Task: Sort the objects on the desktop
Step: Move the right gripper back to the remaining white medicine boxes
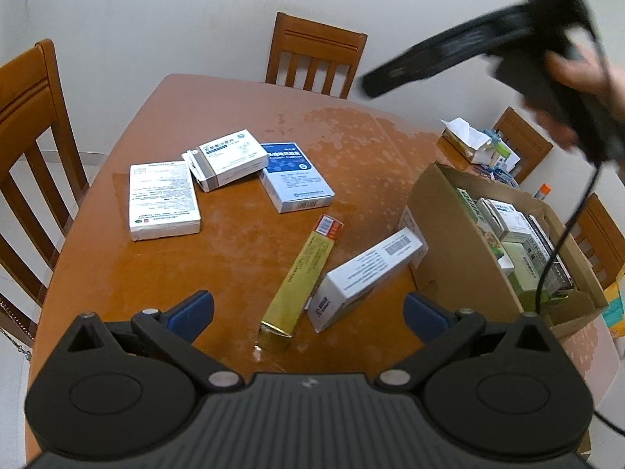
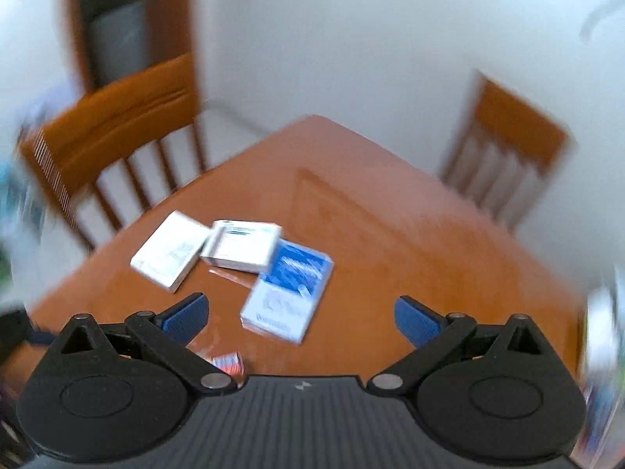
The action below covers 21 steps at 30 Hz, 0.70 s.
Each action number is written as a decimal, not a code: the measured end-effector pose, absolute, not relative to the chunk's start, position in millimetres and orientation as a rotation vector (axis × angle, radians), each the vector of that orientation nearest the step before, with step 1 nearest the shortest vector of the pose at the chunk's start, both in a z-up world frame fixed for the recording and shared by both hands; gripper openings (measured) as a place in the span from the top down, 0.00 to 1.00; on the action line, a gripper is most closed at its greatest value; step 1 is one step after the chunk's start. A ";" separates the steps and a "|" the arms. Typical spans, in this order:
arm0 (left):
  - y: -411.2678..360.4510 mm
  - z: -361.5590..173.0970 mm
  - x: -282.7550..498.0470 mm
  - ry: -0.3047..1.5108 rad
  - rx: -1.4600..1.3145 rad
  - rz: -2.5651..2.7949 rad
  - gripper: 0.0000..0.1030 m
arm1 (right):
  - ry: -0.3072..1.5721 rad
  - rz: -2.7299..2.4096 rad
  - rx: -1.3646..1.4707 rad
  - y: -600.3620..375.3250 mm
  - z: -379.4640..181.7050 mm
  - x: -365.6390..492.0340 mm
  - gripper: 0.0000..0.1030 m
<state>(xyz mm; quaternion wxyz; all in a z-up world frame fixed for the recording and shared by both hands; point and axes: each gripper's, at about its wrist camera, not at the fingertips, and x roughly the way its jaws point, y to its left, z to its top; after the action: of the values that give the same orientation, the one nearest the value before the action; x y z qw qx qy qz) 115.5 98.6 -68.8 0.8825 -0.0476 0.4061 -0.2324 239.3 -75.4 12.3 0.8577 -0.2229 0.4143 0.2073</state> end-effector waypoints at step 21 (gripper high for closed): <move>115.2 -97.7 149.3 0.913 -0.135 -0.509 0.00 | 0.925 0.818 -1.071 42.6 -116.6 331.8 0.00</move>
<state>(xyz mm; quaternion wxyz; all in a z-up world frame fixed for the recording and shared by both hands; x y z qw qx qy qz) 149.3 115.2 -97.7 0.8642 -0.0644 0.4359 -0.2431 331.8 42.6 -116.6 0.6842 -0.4776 0.4129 0.3651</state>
